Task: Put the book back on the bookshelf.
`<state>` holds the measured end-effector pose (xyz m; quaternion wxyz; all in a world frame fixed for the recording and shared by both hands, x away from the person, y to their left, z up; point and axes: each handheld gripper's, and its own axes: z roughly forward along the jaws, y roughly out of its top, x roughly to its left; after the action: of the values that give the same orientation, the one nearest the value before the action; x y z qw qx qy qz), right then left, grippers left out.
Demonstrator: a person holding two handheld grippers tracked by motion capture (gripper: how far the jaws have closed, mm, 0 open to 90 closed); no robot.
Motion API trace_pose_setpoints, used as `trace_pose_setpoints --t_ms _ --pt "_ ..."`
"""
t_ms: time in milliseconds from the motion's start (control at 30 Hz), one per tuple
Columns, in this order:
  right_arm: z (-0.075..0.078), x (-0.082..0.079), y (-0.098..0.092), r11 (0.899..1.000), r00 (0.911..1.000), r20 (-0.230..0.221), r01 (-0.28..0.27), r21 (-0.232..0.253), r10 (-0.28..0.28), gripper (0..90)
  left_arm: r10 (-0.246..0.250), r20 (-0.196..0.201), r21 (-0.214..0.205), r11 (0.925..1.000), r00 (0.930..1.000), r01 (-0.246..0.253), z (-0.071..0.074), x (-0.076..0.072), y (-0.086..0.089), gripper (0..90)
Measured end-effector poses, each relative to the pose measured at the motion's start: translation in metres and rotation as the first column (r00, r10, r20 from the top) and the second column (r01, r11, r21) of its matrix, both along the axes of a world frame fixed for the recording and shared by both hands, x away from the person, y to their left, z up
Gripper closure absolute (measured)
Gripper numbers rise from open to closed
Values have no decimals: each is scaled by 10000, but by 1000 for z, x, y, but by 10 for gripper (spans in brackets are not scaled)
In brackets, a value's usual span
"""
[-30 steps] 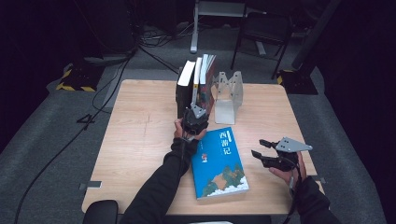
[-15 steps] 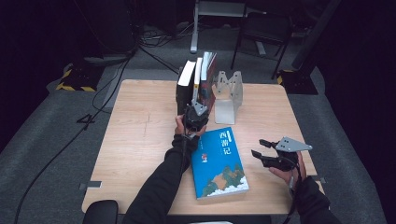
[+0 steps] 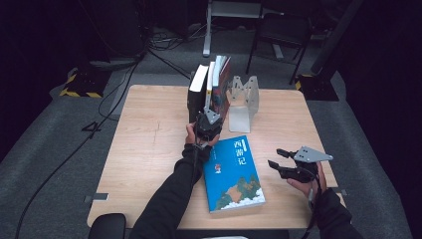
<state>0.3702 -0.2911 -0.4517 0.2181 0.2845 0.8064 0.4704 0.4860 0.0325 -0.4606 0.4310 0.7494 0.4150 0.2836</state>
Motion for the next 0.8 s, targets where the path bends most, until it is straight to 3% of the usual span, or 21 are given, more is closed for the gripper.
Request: trace_pose_setpoints --t_ms 167,467,567,700,800 --pt "0 0 0 10000 10000 17 42 -88 -42 428 -290 124 336 9990 9995 285 4 -9 5 649" --pt "1 -1 1 9999 10000 -15 15 -136 -15 427 -894 62 567 9944 9960 889 12 -22 16 645" --pt "1 -2 1 9997 9999 -88 -136 -196 134 421 -1402 97 960 9857 9901 1386 16 -31 22 627" --pt "1 -4 3 9983 9987 -291 -434 -398 422 400 -1740 95 1170 9782 9847 1717 19 -41 29 612" --pt "0 -7 6 9954 9963 -498 -737 -614 707 379 -2145 23 1505 9657 9767 2117 17 -55 36 599"
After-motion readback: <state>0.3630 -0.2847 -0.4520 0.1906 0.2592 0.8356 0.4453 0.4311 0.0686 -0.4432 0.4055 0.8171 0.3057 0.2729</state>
